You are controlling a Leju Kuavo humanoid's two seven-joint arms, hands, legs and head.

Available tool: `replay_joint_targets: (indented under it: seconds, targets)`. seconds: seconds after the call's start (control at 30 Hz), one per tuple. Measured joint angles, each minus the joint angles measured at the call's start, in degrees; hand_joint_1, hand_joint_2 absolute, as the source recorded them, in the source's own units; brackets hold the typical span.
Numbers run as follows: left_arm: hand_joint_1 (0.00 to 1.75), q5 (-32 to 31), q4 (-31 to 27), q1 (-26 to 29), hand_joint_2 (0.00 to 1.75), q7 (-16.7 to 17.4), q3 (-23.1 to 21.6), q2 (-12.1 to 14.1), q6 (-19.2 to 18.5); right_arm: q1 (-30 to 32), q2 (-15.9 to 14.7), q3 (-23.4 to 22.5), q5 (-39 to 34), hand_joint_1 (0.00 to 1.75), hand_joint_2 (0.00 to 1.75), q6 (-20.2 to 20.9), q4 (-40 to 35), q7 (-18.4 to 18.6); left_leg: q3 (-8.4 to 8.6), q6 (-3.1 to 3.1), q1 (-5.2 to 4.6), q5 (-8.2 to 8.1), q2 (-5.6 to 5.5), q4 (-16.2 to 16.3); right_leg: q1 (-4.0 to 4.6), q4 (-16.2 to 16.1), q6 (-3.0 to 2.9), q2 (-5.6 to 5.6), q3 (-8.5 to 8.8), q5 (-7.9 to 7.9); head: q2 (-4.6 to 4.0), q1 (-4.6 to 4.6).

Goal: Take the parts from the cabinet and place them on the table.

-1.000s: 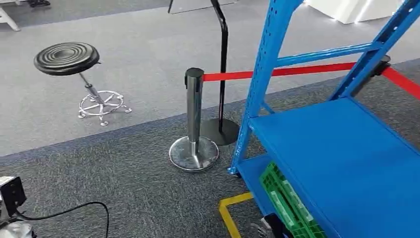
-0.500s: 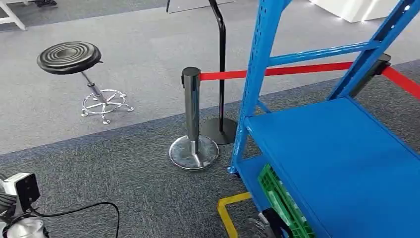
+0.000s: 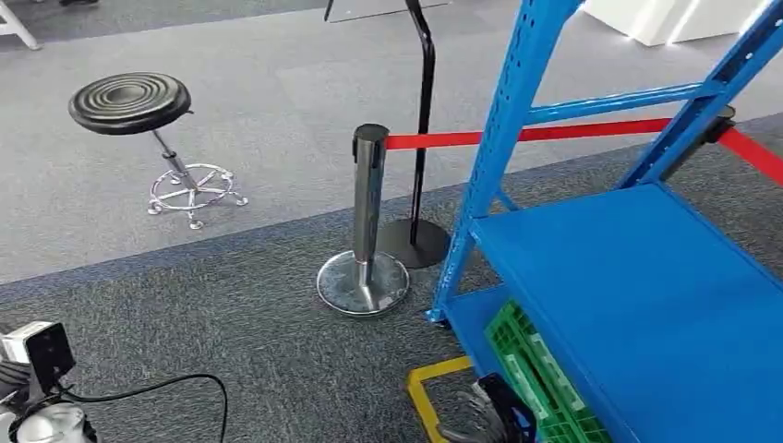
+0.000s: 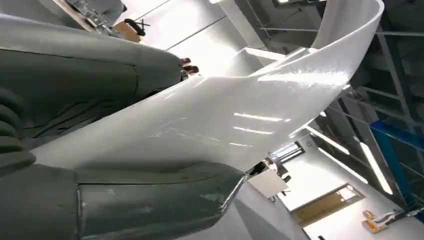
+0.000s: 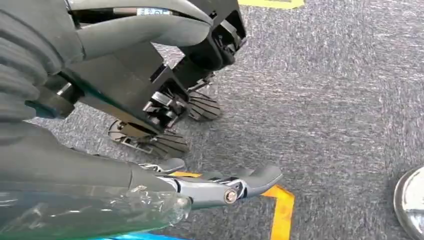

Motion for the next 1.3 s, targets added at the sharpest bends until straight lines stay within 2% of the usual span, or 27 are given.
replay_joint_targets:
  seconds: [0.07, 0.1, 0.17, 0.2, 0.23, 0.27, 0.3, 0.37, 0.4, 0.47, 0.53, 0.57, 0.6, 0.67, 0.7, 0.73, 0.8, 0.87, 0.9, 0.93, 1.03, 1.07, 1.1, 1.2, 1.23, 1.27, 1.3]
  targets:
    - [1.75, 0.0, 0.0, -0.03, 1.75, 0.0, 0.09, -0.02, 0.0, -0.02, 0.0, 0.15, 0.17, 0.0, 1.75, -0.2, -0.09, 0.0, 0.54, 0.85, 0.48, 0.55, 0.04, -0.96, 0.1, 1.1, 0.3, -0.92, -0.72, -0.94, 0.0, 0.07]
    - [1.75, 0.0, 0.0, -0.1, 1.75, 0.0, 0.09, -0.07, 0.02, -0.09, 0.0, 0.33, 0.31, 0.0, 1.75, -0.35, -0.11, -0.02, 0.52, 1.12, 0.47, 0.57, 0.11, -0.94, 0.28, 3.96, 0.14, -1.58, -2.05, -2.82, 0.0, 0.24]
    - [1.75, -0.07, 0.04, -0.05, 1.75, 0.0, 0.22, -0.09, 0.0, -0.13, 0.0, 0.5, 0.52, 0.0, 1.75, -0.59, -0.11, -0.09, 0.46, 1.28, 0.22, 0.52, 0.15, -0.89, 0.34, 13.95, -0.08, -1.82, -6.93, -7.22, 0.0, 0.24]
    - [1.75, -0.13, 0.06, -0.03, 1.75, 0.0, 0.28, -0.09, 0.0, -0.02, 0.0, 0.59, 0.55, 0.0, 1.75, -0.59, -0.11, -0.09, 0.43, 1.33, 0.08, 0.48, 0.15, -0.85, 0.39, 18.06, -0.12, -1.83, -9.09, -8.52, 0.0, 0.33]
    - [1.75, -0.18, 0.15, -0.02, 1.75, 0.0, 0.37, -0.09, 0.0, 0.14, 0.0, 0.74, 0.55, 0.0, 1.75, -0.59, -0.11, -0.09, 0.45, 1.37, -0.06, 0.45, 0.14, -0.82, 0.47, 19.71, -0.23, -1.83, -10.22, -8.33, 0.0, 0.26]
    - [1.75, -0.17, 0.15, -0.01, 1.75, 0.0, 0.42, -0.09, 0.0, 0.23, 0.0, 0.83, 0.55, 0.0, 1.75, -0.59, -0.11, -0.09, 0.5, 1.38, -0.14, 0.41, 0.11, -0.81, 0.54, 18.51, -0.42, -1.83, -9.81, -6.93, 0.0, 0.28]
    - [1.75, -0.17, 0.15, -0.01, 1.75, 0.0, 0.42, -0.09, 0.0, 0.24, 0.0, 0.85, 0.55, 0.0, 1.75, -0.59, -0.11, -0.09, 0.53, 1.34, -0.23, 0.35, 0.02, -0.72, 0.67, 14.37, -0.75, -1.81, -8.05, -4.26, 0.0, 0.31]
    - [1.75, -0.17, 0.15, -0.01, 1.75, 0.0, 0.42, -0.09, 0.0, 0.09, 0.0, 0.87, 0.55, 0.0, 1.75, -0.59, -0.17, -0.09, 0.61, 0.98, -0.24, 0.04, -0.05, -0.44, 1.11, 3.44, -1.67, -1.5, -2.78, 0.64, 0.0, 0.31]
    - [1.75, -0.2, 0.17, -0.01, 1.75, 0.0, 0.42, -0.13, 0.0, -0.09, 0.0, 0.89, 0.52, 0.0, 1.75, -0.59, -0.17, -0.09, 0.37, 0.68, -0.53, -0.14, -0.1, -0.28, 1.23, 1.85, -1.96, -1.24, -1.46, -0.4, 0.0, 0.26]
    - [1.75, -0.44, 0.17, -0.01, 1.75, 0.0, 0.46, -0.07, 0.0, 0.09, 0.13, 0.94, 0.5, 0.0, 1.75, -0.59, -0.17, 0.0, 0.1, 0.16, -0.31, -0.06, -0.14, -0.1, 1.39, 1.64, -1.98, -1.35, -1.59, -0.01, 0.0, 0.2]
    - [1.75, -0.52, 0.17, 0.02, 1.75, 0.0, 0.63, -0.07, 0.02, 0.4, 0.13, 0.98, 0.55, 0.0, 1.75, -0.68, -0.17, 0.07, 0.15, -0.56, -0.29, -0.15, -0.38, -0.12, 1.32, 1.33, -2.57, -1.64, -1.43, 0.14, 0.0, 0.26]
    - [1.75, -0.57, 0.2, 0.1, 1.75, 0.0, 0.74, 0.04, 0.02, 0.38, 0.26, 1.07, 0.66, 0.0, 1.75, -0.74, -0.17, 0.04, -0.03, -0.88, -0.13, -0.78, 0.27, 0.58, 0.99, 1.04, -2.85, -1.99, -1.2, 0.33, 0.0, 0.35]
    - [1.75, -0.63, 0.17, 0.04, 1.75, 0.0, 0.83, 0.02, 0.04, 0.38, 0.28, 1.14, 0.68, 0.0, 1.75, -0.79, -0.17, -0.04, -0.82, -1.38, -0.1, -2.28, 1.3, 2.41, 0.94, 0.96, -3.16, -2.12, -1.09, 0.25, 0.0, -0.13]
    - [1.75, -0.83, 0.17, 0.04, 1.75, 0.0, 0.85, 0.02, 0.04, 0.65, 0.42, 1.27, 0.63, 0.0, 1.75, -0.59, -0.17, 0.04, -4.89, -2.25, 0.62, -6.83, 2.3, 11.1, 0.93, 0.98, -3.34, -2.68, -0.95, 0.11, 0.0, -0.52]
    - [1.75, -0.94, 0.2, 0.07, 1.75, 0.0, 0.87, 0.02, 0.04, 0.82, 0.42, 1.27, 0.55, 0.0, 1.75, -0.5, -0.17, 0.09, -7.05, -2.59, 0.9, -8.36, 2.5, 15.37, 0.93, 1.01, -3.38, -2.95, -0.99, 0.07, 0.0, -0.5]
    - [1.75, -1.07, 0.17, 0.12, 1.75, 0.0, 1.05, 0.02, 0.04, 1.0, 0.39, 1.27, 0.52, 0.0, 1.75, -0.46, -0.17, 0.22, -8.17, -2.83, 1.19, -8.49, 2.59, 17.43, 0.91, 1.03, -3.39, -3.54, -0.96, 0.0, 0.0, -0.59]
    - [1.75, -1.35, 0.17, 0.13, 1.75, 0.0, 1.16, 0.02, 0.04, 1.2, 0.44, 1.29, 0.5, 0.0, 1.75, -0.31, -0.17, 0.48, -6.84, -3.19, 1.7, -5.14, 2.79, 14.32, 0.85, 1.11, -3.2, -4.21, -0.75, -0.19, 0.0, -0.57]
    - [1.75, -1.57, 0.17, 0.13, 1.75, 0.0, 1.16, 0.02, 0.04, 1.28, 0.48, 1.29, 0.5, 0.0, 1.75, -0.35, -0.17, 0.61, -1.6, -3.4, 1.99, 0.34, 3.36, 3.87, 0.63, 1.29, -2.54, -4.41, -0.29, -0.62, 0.0, -0.55]
    - [1.75, -1.66, 0.18, 0.13, 1.75, 0.0, 1.16, 0.0, 0.02, 1.23, 0.48, 1.29, 0.5, 0.0, 1.75, -0.44, -0.17, 0.61, -0.23, -3.6, 1.82, -0.14, 3.92, 1.53, 0.92, 1.4, -2.12, -4.62, -0.32, -0.81, 0.0, -0.61]
    - [1.75, -1.79, 0.13, 0.15, 1.75, 0.0, 1.14, -0.02, 0.02, 1.11, 0.48, 1.29, 0.5, 0.0, 1.75, -0.44, -0.17, 0.61, -0.16, -2.9, 1.59, -0.47, 3.68, 0.49, 1.12, 1.74, -1.81, -4.78, -0.55, -0.94, 0.0, -0.72]
    - [1.75, -1.86, 0.07, 0.38, 1.75, 0.0, 1.4, -0.04, 0.02, 1.21, 0.52, 1.31, 0.5, 0.0, 1.75, -0.39, -0.17, 0.59, -0.59, -1.65, 1.26, -0.6, 3.15, 0.93, 0.92, 1.41, -0.94, -5.51, -0.32, -0.92, 0.0, -0.57]
    - [1.75, -1.92, -0.06, 0.4, 1.75, 0.0, 1.42, -0.11, 0.02, 1.19, 0.57, 1.33, 0.52, 0.0, 1.75, -0.31, -0.17, 0.53, -0.36, -1.09, 1.53, -0.33, 2.83, 0.64, 0.67, 1.67, -0.44, -5.35, -0.84, -1.43, 0.0, -0.62]
    - [1.75, -1.92, -0.18, 0.42, 1.75, 0.0, 1.42, -0.2, 0.07, 1.13, 0.57, 1.36, 0.52, 0.0, 1.75, -0.28, -0.17, 0.44, -0.31, -0.81, 1.47, -0.37, 2.63, 0.64, 0.62, 3.36, -0.3, -4.16, -1.44, -2.73, 0.0, -0.37]
    - [1.75, -2.01, -0.28, 0.46, 1.75, 0.0, 1.27, -0.22, 0.06, 1.15, 0.57, 1.51, 0.68, 0.0, 1.75, -0.26, -0.17, 0.07, -0.39, 0.13, 1.03, -0.4, 2.21, 0.67, 0.85, 16.34, -0.55, -2.85, -7.73, -8.59, 0.0, -0.07]
    - [1.75, -2.01, -0.28, 0.52, 1.75, 0.0, 1.29, -0.22, 0.04, 1.16, 0.57, 1.64, 0.68, 0.0, 1.75, -0.26, -0.17, -0.04, -0.35, 0.23, 0.81, -0.45, 1.91, 0.7, 0.93, 19.53, -0.7, -2.69, -9.53, -9.31, 0.0, -0.13]
    - [1.75, -2.05, -0.28, 0.56, 1.75, 0.0, 1.29, -0.2, 0.04, 1.15, 0.57, 1.75, 0.7, 0.0, 1.75, -0.24, -0.17, -0.09, -0.27, 0.3, 0.64, -0.5, 1.68, 0.72, 1.04, 19.81, -0.9, -2.65, -10.01, -8.54, 0.0, -0.11]
    - [1.75, -2.08, -0.28, 0.57, 1.75, 0.0, 1.29, -0.17, 0.04, 1.1, 0.57, 1.81, 0.72, 0.0, 1.75, -0.26, -0.17, -0.11, -0.17, 0.36, 0.46, -0.54, 1.44, 0.74, 1.19, 17.49, -1.24, -2.63, -9.17, -6.51, 0.0, -0.11]
